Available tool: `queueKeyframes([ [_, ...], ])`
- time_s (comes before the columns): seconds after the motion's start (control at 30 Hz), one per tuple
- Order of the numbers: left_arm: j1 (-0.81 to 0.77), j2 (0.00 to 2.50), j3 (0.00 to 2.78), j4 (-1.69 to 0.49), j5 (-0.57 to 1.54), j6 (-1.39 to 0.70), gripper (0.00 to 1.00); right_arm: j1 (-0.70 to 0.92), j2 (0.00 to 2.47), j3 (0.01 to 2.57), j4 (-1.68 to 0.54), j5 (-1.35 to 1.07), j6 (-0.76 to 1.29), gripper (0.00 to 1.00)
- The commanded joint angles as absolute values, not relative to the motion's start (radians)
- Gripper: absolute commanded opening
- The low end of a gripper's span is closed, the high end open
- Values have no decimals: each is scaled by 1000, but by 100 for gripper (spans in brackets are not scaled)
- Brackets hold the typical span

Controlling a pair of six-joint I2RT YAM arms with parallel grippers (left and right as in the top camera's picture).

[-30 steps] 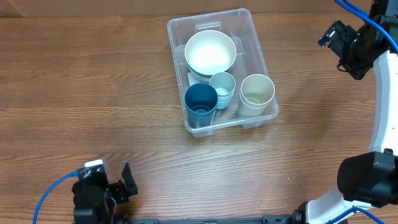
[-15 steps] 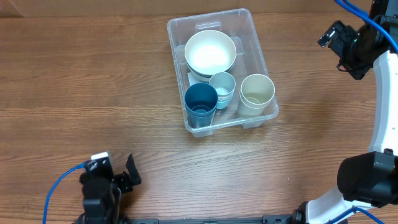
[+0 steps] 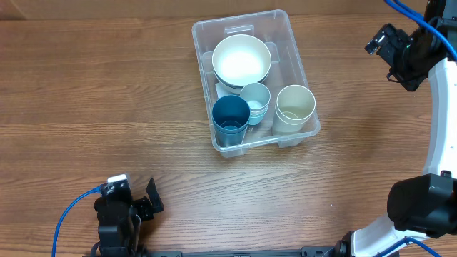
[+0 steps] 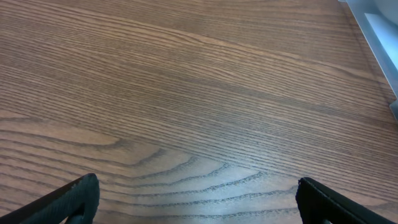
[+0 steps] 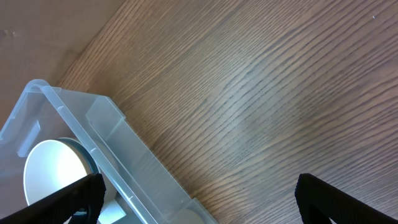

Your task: Pack container

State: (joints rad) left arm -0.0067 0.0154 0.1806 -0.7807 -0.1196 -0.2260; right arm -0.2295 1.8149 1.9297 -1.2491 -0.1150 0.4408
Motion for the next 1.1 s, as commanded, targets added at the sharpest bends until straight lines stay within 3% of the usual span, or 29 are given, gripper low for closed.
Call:
queueKeyframes([
  [0.0,-6,4,173,-778,-111,-206,100,-231,1801,1951,-1243,-107,443,100],
  [0.7,-6,4,173,-778,-111,-206,100,-229,1772,1949,-1244,-107,443,100],
  [0.93,-6,4,173,-778,-111,-206,100,-157,1458,1917,-1243,-106,442,100],
  [1.07,-6,4,173,-778,-111,-206,100,-56,1213,1761,-1233,-107,443,100],
])
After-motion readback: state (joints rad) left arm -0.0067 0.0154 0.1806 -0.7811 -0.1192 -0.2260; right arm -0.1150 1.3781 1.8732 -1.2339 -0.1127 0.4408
